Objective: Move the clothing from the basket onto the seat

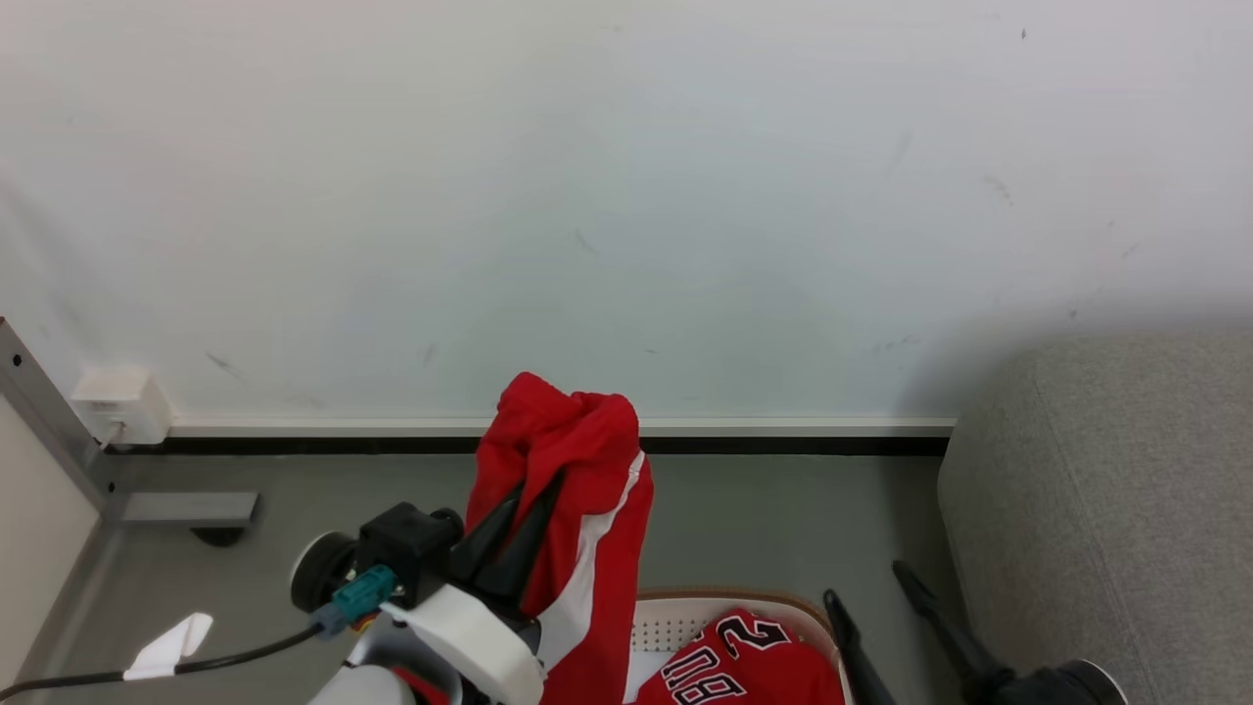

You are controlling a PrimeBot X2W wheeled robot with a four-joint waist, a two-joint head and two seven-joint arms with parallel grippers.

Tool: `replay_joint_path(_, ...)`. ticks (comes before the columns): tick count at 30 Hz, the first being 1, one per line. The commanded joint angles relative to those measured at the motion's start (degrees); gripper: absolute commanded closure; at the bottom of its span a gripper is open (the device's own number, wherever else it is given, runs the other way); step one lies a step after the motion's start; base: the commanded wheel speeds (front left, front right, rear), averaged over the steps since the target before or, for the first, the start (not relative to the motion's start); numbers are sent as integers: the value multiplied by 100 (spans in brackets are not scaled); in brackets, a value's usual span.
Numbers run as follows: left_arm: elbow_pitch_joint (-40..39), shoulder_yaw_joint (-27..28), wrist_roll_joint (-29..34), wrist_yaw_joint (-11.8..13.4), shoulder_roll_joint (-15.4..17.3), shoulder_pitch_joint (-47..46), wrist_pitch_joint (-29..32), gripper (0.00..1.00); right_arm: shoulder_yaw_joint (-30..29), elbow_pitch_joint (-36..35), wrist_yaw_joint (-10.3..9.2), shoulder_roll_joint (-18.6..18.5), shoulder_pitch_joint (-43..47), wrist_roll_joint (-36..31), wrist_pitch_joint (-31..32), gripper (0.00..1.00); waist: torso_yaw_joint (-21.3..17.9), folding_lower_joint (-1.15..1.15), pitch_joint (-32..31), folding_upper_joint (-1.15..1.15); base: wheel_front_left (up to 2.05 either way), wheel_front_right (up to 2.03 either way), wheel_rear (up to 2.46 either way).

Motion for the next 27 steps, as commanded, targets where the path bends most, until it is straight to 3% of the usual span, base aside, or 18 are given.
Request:
replay_joint_path(1, -95, -8, -32, -47, 38, 39, 36, 100, 260, -13, -12, -132, -163, 70, 4, 0, -8, 1, 11, 0, 0, 0, 0)
replay_joint_path(6, -326, -170, -137, -308, 96, -38, 200, 100, 1425, -69, -12, -592, -694, 397, 174, 0, -28, 1, 42, 0, 0, 0, 0)
replay_joint_path(10, -422, -327, -97, -441, 72, -109, 293, 100, 2004, -100, -12, -877, -1142, 638, 285, 0, -16, 1, 62, 0, 0, 0, 0)
replay_joint_path(26, -613, -902, -404, -1148, -123, -177, 593, 100, 3269, 258, -12, -1245, -2164, 877, 554, 0, 36, 1, 116, 0, 0, 0, 0)
replay_joint_path(27, -621, -911, -453, -1171, -131, -172, 599, 100, 3297, 300, -12, -1233, -2195, 906, 557, 15, 40, 1, 114, 0, 0, 0, 0)
